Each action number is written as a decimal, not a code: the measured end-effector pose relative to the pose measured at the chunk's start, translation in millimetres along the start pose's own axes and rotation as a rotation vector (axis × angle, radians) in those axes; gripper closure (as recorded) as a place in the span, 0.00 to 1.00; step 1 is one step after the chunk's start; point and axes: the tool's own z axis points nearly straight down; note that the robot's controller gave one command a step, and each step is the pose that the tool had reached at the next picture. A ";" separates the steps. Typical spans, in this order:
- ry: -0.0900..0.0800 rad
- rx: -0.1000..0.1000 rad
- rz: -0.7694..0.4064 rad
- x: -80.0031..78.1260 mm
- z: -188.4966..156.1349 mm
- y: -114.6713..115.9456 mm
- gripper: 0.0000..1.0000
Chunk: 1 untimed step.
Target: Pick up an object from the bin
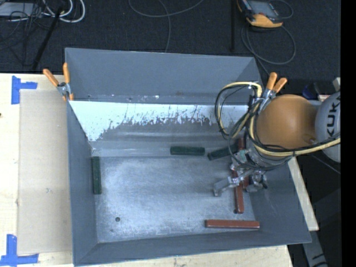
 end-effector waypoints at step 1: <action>0.002 0.004 0.006 2.2 -1.1 -0.5 1.00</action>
Offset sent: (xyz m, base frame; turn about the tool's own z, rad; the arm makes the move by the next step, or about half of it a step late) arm 0.0000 0.0000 0.0000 0.0000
